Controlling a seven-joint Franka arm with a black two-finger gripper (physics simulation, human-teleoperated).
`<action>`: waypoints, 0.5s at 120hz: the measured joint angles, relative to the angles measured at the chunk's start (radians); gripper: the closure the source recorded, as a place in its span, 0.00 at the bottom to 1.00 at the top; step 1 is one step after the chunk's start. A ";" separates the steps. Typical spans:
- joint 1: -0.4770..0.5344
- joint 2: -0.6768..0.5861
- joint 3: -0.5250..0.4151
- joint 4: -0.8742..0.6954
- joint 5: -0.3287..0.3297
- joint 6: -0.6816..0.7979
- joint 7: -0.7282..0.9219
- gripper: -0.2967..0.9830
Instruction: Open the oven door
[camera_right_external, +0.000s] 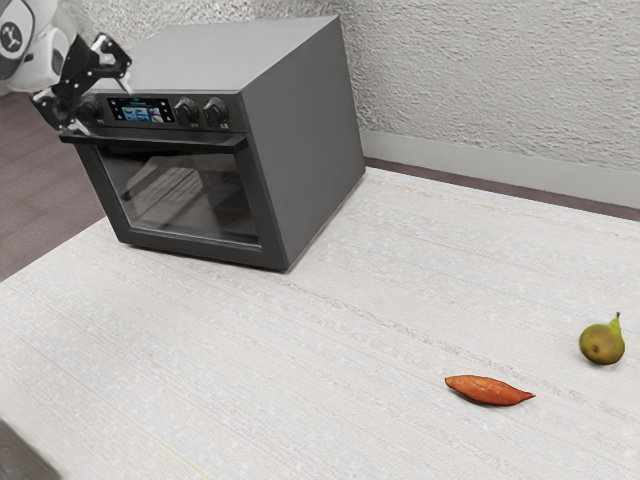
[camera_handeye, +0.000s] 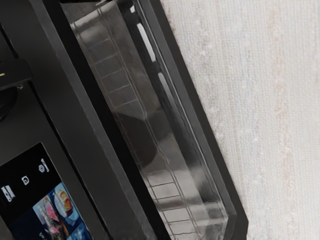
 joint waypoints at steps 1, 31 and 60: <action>0.000 0.000 0.000 0.000 0.001 0.000 0.000 0.23; 0.004 -0.022 0.004 0.000 0.001 -0.035 -0.038 0.23; 0.023 0.003 0.037 0.016 0.016 -0.090 -0.153 0.23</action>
